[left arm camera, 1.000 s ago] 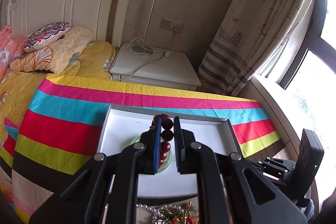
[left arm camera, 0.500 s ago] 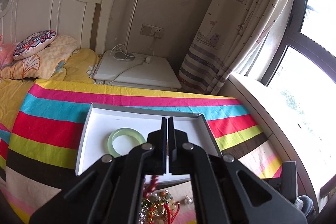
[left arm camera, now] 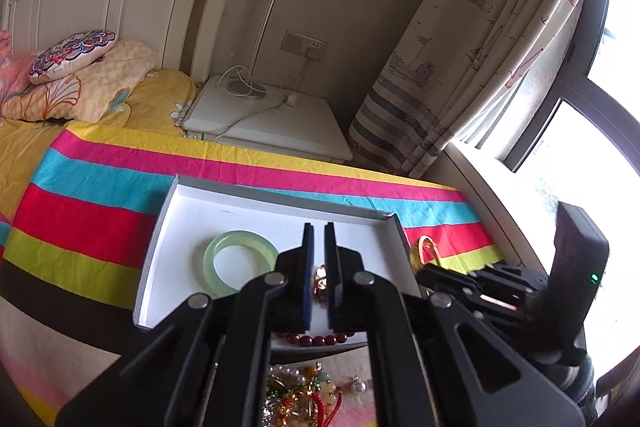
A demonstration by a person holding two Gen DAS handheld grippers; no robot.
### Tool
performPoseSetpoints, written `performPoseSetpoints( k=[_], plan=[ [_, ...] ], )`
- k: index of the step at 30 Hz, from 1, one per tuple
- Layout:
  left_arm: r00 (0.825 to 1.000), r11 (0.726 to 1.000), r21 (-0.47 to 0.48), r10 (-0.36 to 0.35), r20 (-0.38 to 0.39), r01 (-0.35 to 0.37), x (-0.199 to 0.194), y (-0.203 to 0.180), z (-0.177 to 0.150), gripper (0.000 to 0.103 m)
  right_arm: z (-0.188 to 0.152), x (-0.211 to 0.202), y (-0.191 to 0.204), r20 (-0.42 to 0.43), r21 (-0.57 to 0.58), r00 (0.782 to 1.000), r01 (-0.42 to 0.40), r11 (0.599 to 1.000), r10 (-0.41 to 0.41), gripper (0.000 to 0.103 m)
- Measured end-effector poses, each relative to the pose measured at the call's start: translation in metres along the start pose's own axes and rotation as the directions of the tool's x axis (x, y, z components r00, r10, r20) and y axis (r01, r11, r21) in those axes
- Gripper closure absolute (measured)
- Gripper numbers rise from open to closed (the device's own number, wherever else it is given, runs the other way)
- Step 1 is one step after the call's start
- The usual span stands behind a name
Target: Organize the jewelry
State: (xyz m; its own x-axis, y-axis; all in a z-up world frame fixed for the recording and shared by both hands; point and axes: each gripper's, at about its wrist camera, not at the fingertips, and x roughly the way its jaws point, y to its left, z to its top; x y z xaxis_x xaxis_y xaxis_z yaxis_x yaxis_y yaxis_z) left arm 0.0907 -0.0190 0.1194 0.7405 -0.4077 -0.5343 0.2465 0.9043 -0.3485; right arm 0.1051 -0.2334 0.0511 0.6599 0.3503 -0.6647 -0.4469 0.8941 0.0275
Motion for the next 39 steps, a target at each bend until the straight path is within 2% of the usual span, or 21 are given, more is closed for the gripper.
performPoseSetpoints(
  k=[1,3,4,5,6,7,8,10,12,14,16,19,22,27,29,32,35,39],
  plan=[
    [1.0,1.0,-0.012,0.007,0.006,-0.007,-0.002,0.003,-0.003,0.082,0.004,0.015,-0.001,-0.026,0.004,1.0,0.008,1.0,-0.008,0.098],
    [0.999,0.999,-0.03,0.024,0.024,-0.023,-0.01,0.009,-0.009,0.055,0.007,0.037,-0.006,-0.057,0.021,0.998,0.04,0.999,-0.039,0.096],
    [0.999,0.999,-0.036,0.037,0.034,-0.036,-0.014,0.012,-0.013,0.05,0.006,0.046,-0.009,-0.074,0.032,0.996,0.042,0.999,-0.04,0.095],
    [0.997,0.998,-0.041,0.057,0.046,-0.055,-0.02,0.015,-0.017,0.039,0.007,0.053,-0.013,-0.092,0.048,0.995,0.035,0.998,-0.031,0.094],
    [0.995,0.996,-0.046,0.08,0.06,-0.077,-0.026,0.019,-0.022,0.03,0.006,0.054,-0.017,-0.101,0.073,0.995,0.031,0.997,-0.024,0.088],
    [0.992,0.993,-0.049,0.106,0.075,-0.103,-0.034,0.024,-0.028,0.028,0.005,0.051,-0.02,-0.086,0.097,0.996,0.018,0.995,-0.01,0.079],
    [0.988,0.991,-0.049,0.13,0.087,-0.126,-0.041,0.029,-0.033,0.024,0.003,0.043,-0.022,-0.058,0.114,0.998,0.0,0.994,0.006,0.077],
    [0.976,0.981,-0.043,0.192,0.106,-0.188,-0.056,0.038,-0.047,0.018,-0.004,0.021,-0.02,-0.008,0.119,1.0,-0.018,0.993,0.02,0.075],
    [0.957,0.965,-0.041,0.262,0.127,-0.259,-0.075,0.049,-0.064,0.01,-0.015,-0.003,-0.014,0.036,0.111,0.998,-0.054,0.992,0.05,0.074],
    [0.941,0.949,-0.044,0.314,0.128,-0.311,-0.091,0.061,-0.084,0.006,-0.029,-0.024,-0.005,0.064,0.089,0.995,-0.083,0.993,0.078,0.065],
    [0.93,0.935,-0.047,0.355,0.097,-0.352,-0.102,0.073,-0.104,0.006,-0.046,-0.038,0.006,0.076,0.07,0.992,-0.104,0.992,0.099,0.052],
    [0.921,0.921,-0.02,0.389,0.023,-0.389,-0.11,0.086,-0.131,0.006,-0.065,-0.046,0.026,0.051,0.032,0.991,-0.127,0.991,0.125,0.052],
    [0.919,0.92,0.021,0.392,-0.032,-0.392,-0.115,0.088,-0.155,0.006,-0.078,-0.044,0.051,0.014,-0.007,0.987,-0.157,0.988,0.157,0.052],
    [0.923,0.923,0.029,0.384,-0.035,-0.383,-0.125,0.085,-0.177,0.006,-0.082,-0.032,0.094,-0.03,-0.07,0.976,-0.216,0.974,0.214,0.052],
    [0.925,0.925,0.02,0.38,-0.025,-0.38,-0.124,0.082,-0.179,0.006,-0.08,-0.026,0.111,-0.054,-0.093,0.973,-0.228,0.969,0.224,0.052],
    [0.929,0.929,-0.016,0.369,-0.02,-0.369,-0.126,0.085,-0.176,0.006,-0.079,-0.02,0.13,-0.062,-0.121,0.976,-0.216,0.969,0.21,0.062],
    [0.937,0.936,-0.048,0.347,-0.033,-0.348,-0.125,0.091,-0.175,0.006,-0.076,-0.013,0.136,-0.073,-0.119,0.979,-0.2,0.973,0.193,0.072],
    [0.946,0.944,-0.073,0.317,-0.06,-0.321,-0.121,0.095,-0.175,0.006,-0.073,0.004,0.138,-0.113,-0.092,0.98,-0.172,0.981,0.161,0.076]
  ],
)
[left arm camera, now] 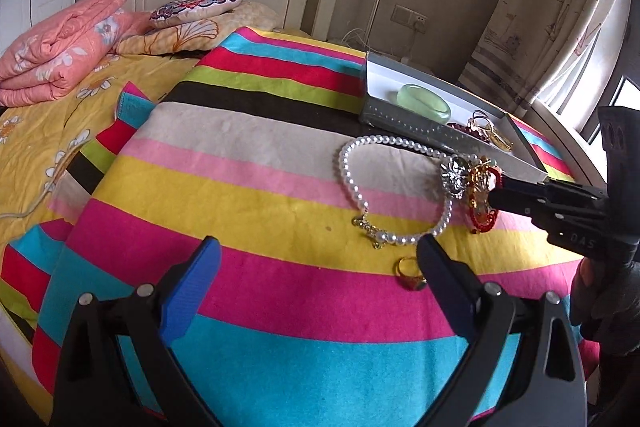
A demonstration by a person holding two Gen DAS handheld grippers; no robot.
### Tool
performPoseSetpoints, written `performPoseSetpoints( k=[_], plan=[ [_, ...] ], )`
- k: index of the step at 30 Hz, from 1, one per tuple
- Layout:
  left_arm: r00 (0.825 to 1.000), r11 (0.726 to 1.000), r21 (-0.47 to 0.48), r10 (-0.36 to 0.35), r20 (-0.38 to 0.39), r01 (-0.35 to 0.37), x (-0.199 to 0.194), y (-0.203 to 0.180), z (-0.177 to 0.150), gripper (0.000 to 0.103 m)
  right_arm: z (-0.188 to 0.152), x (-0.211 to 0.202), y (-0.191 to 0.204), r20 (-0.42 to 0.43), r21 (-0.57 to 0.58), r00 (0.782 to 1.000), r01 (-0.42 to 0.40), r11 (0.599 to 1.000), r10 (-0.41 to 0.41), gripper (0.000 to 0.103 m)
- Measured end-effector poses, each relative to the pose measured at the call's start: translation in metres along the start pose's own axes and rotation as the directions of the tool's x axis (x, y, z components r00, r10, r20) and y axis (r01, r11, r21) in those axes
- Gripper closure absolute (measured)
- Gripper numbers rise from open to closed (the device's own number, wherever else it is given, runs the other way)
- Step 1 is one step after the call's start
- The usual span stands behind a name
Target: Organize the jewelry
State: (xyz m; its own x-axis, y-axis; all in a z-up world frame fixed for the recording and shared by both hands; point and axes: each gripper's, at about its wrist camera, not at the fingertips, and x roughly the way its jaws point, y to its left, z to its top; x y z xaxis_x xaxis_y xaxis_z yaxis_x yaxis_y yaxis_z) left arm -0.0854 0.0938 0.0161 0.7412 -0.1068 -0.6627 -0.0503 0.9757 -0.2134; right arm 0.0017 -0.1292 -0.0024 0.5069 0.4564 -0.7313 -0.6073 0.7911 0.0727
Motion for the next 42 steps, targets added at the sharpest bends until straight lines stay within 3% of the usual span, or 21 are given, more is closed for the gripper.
performPoseSetpoints(
  k=[4,10,16,20,21,25,32,33,36,37,39,42],
  plan=[
    [1.0,1.0,-0.003,-0.018,-0.005,0.018,0.001,-0.001,-0.002,0.006,0.0,-0.002,-0.001,0.038,0.019,0.999,0.021,1.0,-0.022,0.097],
    [1.0,1.0,0.0,-0.009,0.019,0.009,-0.004,-0.002,-0.004,0.006,-0.013,-0.056,-0.004,0.196,0.028,0.98,0.02,0.999,-0.025,0.097],
    [1.0,0.985,0.171,0.028,0.005,-0.029,0.001,-0.039,-0.003,0.006,-0.035,-0.098,-0.028,0.264,0.1,0.964,-0.002,0.995,-0.024,0.097],
    [0.999,0.969,0.245,-0.02,-0.026,0.026,0.014,-0.066,0.008,0.008,-0.05,-0.1,-0.041,0.26,0.144,0.965,-0.019,0.989,-0.019,0.097],
    [0.998,0.965,0.257,-0.042,-0.037,0.05,0.018,-0.072,0.012,0.014,-0.053,-0.1,-0.042,0.262,0.149,0.965,-0.029,0.988,-0.011,0.097],
    [0.98,0.956,0.229,-0.159,-0.124,0.184,0.043,-0.089,0.034,0.022,-0.061,-0.099,-0.042,0.264,0.152,0.964,-0.042,0.987,0.0,0.097],
    [0.961,0.963,0.181,-0.155,-0.231,0.199,0.09,-0.095,0.052,0.03,-0.065,-0.1,-0.05,0.274,0.174,0.962,-0.065,0.983,0.015,0.097],
    [0.963,0.964,0.178,-0.157,-0.221,0.198,0.091,-0.094,0.054,0.035,-0.066,-0.1,-0.052,0.275,0.181,0.961,-0.072,0.981,0.02,0.097],
    [0.95,0.951,0.188,-0.197,-0.241,0.245,0.094,-0.1,0.058,0.083,-0.068,-0.098,-0.057,0.274,0.196,0.961,-0.082,0.977,0.025,0.097],
    [0.952,0.948,0.194,-0.209,-0.224,0.254,0.09,-0.101,0.058,0.089,-0.069,-0.097,-0.058,0.274,0.199,0.961,-0.084,0.976,0.027,0.097],
    [0.967,0.939,0.258,-0.19,-0.171,0.23,0.077,-0.111,0.055,0.093,-0.07,-0.097,-0.06,0.277,0.206,0.961,-0.089,0.975,0.029,0.097],
    [0.975,0.93,0.297,-0.19,-0.117,0.217,0.058,-0.12,0.051,0.095,-0.07,-0.099,-0.061,0.283,0.209,0.959,-0.094,0.973,0.032,0.097]
  ],
)
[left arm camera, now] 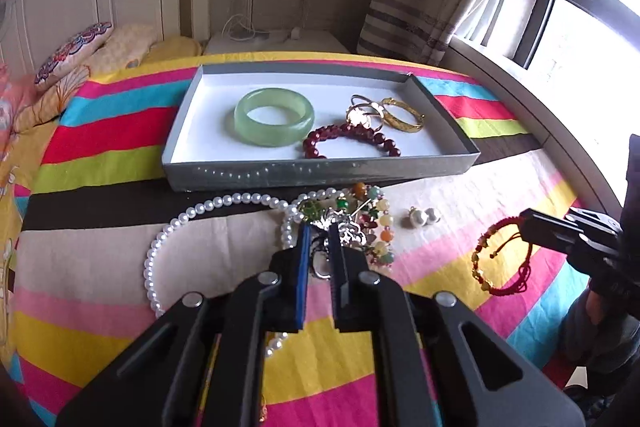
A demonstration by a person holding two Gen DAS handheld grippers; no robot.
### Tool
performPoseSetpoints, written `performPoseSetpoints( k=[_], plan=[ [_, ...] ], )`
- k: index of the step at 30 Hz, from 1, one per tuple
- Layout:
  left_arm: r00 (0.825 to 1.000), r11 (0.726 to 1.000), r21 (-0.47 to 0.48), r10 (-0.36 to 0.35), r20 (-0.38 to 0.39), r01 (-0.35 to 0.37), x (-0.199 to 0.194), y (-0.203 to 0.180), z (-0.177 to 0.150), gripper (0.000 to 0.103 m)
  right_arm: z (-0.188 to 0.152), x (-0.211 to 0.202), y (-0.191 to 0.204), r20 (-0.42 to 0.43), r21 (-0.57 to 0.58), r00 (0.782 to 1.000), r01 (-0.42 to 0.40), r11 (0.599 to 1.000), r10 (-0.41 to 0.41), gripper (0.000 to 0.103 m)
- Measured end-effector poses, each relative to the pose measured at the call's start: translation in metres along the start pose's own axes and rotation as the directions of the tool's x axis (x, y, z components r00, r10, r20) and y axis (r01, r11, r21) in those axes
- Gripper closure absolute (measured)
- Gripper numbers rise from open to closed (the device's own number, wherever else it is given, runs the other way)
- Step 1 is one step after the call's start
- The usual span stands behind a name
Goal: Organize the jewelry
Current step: 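Grasp the silver flower brooch with left tool while right tool holds the red bracelet, then lower silver brooch and red bracelet into the box and open both tools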
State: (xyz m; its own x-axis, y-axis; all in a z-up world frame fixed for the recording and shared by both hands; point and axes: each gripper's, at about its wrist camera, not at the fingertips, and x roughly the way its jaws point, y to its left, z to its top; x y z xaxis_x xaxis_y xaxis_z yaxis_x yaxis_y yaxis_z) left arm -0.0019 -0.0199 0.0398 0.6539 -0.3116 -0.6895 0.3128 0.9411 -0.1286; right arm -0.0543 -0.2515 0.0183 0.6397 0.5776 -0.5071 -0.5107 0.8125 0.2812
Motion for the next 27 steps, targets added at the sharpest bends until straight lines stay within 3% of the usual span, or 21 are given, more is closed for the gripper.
performPoseSetpoints(
  k=[10,16,20,23,27],
  plan=[
    [0.995,1.0,0.002,0.014,0.103,-0.014,-0.04,-0.005,0.022,0.095,0.021,-0.007,0.005,0.044,-0.041,0.999,0.025,0.999,-0.023,0.097],
    [0.989,0.996,0.009,0.085,0.118,-0.086,-0.035,0.005,0.055,0.095,0.056,0.012,-0.012,0.053,-0.051,0.997,0.056,0.997,-0.054,0.097],
    [0.977,0.983,0.004,0.181,0.111,-0.183,-0.016,0.017,0.076,0.095,0.08,0.031,-0.03,0.038,-0.044,0.996,0.088,0.995,-0.086,0.097],
    [0.952,0.955,0.029,0.29,0.101,-0.294,-0.003,0.024,0.086,0.095,0.096,0.046,-0.045,0.027,-0.028,0.993,0.115,0.993,-0.114,0.097],
    [0.864,0.857,0.116,0.491,0.115,-0.503,0.016,0.023,0.095,0.095,0.111,0.07,-0.063,0.009,-0.002,0.989,0.149,0.989,-0.149,0.097]
  ],
)
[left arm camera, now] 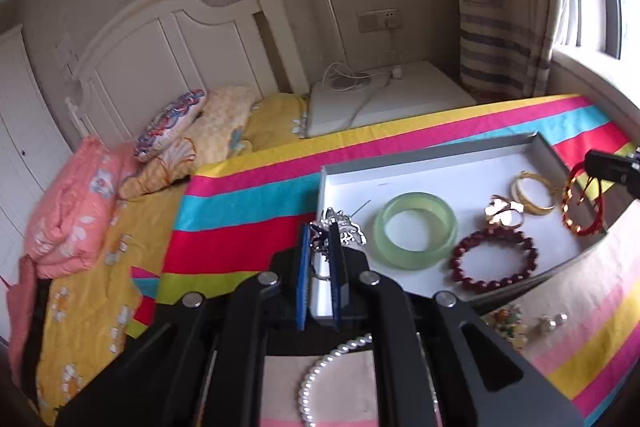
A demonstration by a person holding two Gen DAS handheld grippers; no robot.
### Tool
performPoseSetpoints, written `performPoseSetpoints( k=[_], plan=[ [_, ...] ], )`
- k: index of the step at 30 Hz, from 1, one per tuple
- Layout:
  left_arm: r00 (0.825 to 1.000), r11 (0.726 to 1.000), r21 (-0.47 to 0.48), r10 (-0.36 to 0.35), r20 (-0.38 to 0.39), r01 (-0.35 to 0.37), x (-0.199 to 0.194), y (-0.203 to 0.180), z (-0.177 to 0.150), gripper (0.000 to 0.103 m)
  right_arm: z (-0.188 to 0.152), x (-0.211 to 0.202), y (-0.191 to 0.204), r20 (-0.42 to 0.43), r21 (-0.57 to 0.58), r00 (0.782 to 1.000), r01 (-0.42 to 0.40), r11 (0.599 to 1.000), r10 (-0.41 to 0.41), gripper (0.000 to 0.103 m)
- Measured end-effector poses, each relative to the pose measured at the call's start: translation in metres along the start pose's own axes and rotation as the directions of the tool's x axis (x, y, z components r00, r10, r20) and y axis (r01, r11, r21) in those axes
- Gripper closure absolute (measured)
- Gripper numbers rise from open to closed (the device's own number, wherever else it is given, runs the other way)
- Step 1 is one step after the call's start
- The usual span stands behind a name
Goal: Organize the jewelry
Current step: 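Lower silver brooch and red bracelet into the box and open both tools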
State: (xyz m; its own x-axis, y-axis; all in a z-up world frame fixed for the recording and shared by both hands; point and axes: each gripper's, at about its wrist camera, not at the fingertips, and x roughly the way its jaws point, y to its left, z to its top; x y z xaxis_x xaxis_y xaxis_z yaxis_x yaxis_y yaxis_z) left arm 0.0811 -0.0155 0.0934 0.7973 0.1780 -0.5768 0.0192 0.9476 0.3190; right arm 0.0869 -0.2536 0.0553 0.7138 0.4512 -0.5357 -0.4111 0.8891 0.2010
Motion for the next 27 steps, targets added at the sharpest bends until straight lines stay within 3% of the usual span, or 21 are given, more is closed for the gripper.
performPoseSetpoints(
  k=[2,4,6,8,9,11,13,14,16,18,19,22,24,27],
  plan=[
    [0.991,0.986,0.093,0.134,0.023,-0.135,0.006,-0.015,0.002,0.094,0.007,0.016,-0.003,-0.014,0.002,1.0,0.02,1.0,-0.02,0.097],
    [0.973,0.953,0.195,0.227,0.044,-0.231,0.014,-0.033,0.001,0.094,0.014,0.032,-0.004,-0.028,-0.003,0.999,0.041,0.999,-0.041,0.097],
    [0.941,0.886,0.32,0.332,0.067,-0.335,0.028,-0.057,-0.005,0.094,0.021,0.046,-0.004,-0.037,-0.013,0.997,0.064,0.998,-0.065,0.097],
    [0.933,0.844,0.409,0.356,0.057,-0.347,0.042,-0.076,-0.014,0.094,0.027,0.06,-0.004,-0.05,-0.007,0.996,0.077,0.997,-0.077,0.097],
    [0.941,0.849,0.42,0.337,0.041,-0.322,0.046,-0.082,-0.018,0.092,0.03,0.066,-0.004,-0.059,-0.008,0.995,0.076,0.997,-0.076,0.097],
    [0.97,0.895,0.387,0.242,-0.009,-0.22,0.045,-0.085,-0.021,0.082,0.036,0.077,-0.001,-0.073,-0.015,0.995,0.067,0.998,-0.068,0.097],
    [0.994,0.956,0.285,0.089,-0.062,-0.068,0.04,-0.076,-0.017,0.034,0.039,0.086,0.003,-0.098,-0.027,0.994,0.04,0.999,-0.043,0.097],
    [0.998,0.977,0.214,0.006,-0.069,0.009,0.036,-0.068,-0.014,0.025,0.04,0.091,0.005,-0.11,-0.035,0.993,0.038,0.999,-0.042,0.097],
    [0.988,0.986,0.083,-0.137,-0.078,0.143,0.032,-0.05,-0.009,0.022,0.04,0.099,0.011,-0.131,-0.055,0.991,0.028,0.998,-0.035,0.097],
    [0.952,0.954,-0.085,-0.294,-0.084,0.287,0.032,-0.027,-0.003,0.022,0.039,0.104,0.019,-0.147,-0.083,0.988,0.036,0.996,-0.048,0.097],
    [0.93,0.923,-0.168,-0.362,-0.07,0.347,0.033,-0.013,-0.002,0.021,0.039,0.105,0.022,-0.149,-0.094,0.988,0.036,0.995,-0.05,0.097],
    [0.878,0.829,-0.344,-0.477,-0.026,0.44,0.036,0.01,-0.005,0.021,0.04,0.108,0.024,-0.167,-0.071,0.985,0.017,0.997,-0.029,0.096],
    [0.877,0.807,-0.395,-0.48,-0.005,0.439,0.032,0.019,-0.008,0.021,0.042,0.11,0.024,-0.174,-0.052,0.985,0.007,0.999,-0.016,0.096],
    [0.899,0.825,-0.391,-0.437,0.014,0.407,0.018,0.018,-0.011,0.021,0.046,0.114,0.031,-0.181,-0.069,0.983,0.021,0.997,-0.033,0.096]
  ],
)
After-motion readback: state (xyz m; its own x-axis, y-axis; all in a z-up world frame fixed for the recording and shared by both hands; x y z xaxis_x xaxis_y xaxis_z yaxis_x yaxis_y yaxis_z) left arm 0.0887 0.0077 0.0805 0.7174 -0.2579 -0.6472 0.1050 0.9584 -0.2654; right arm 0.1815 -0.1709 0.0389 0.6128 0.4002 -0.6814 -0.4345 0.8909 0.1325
